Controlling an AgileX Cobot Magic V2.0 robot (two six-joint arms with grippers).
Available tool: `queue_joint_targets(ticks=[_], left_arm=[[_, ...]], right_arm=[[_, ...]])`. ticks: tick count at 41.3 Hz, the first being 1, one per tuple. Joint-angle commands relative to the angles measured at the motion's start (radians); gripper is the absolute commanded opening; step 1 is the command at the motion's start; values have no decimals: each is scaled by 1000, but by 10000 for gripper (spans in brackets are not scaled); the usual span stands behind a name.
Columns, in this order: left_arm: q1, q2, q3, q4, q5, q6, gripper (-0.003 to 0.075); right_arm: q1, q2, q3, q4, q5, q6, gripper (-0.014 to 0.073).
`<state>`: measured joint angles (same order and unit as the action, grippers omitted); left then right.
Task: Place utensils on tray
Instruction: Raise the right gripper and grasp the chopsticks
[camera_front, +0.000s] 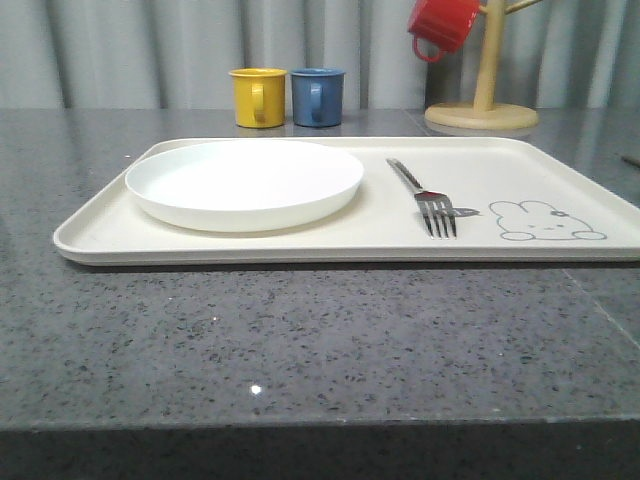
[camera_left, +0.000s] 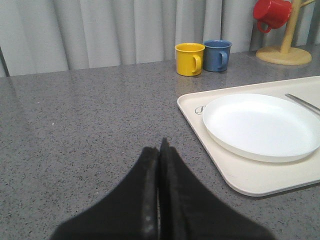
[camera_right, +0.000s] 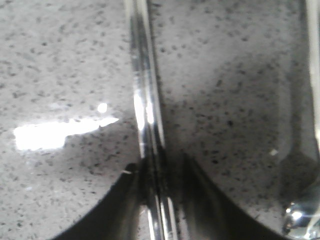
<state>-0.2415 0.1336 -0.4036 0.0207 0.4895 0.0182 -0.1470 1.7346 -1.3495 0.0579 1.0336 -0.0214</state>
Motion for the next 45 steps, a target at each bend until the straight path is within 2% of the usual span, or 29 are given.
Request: queue_joint_targets(ticks=[1,4,13,22,30,45], left_arm=[[3,13,-28,-1,-81,-8,-19],[3,13,-28,-1,-81,-8,-19],[3,13,-28,-1,-81,-8,-19],[3,13,-28,-1,-81,-8,-19],[3,13,-28,-1,-81,-8,-19],[3,13,-28,-1,-81,-8,-19]], right_arm=[[-4,-39,-24,10,-11,-11,77],[-4,-41,-24,10,-8,-11,31],[-4,-87,-65,10,28,-9,34],[30,-142,-163,13,151,63,34],[129,-142,-222,14,194,124,34],[411,-54,-223,14,153,277,34]])
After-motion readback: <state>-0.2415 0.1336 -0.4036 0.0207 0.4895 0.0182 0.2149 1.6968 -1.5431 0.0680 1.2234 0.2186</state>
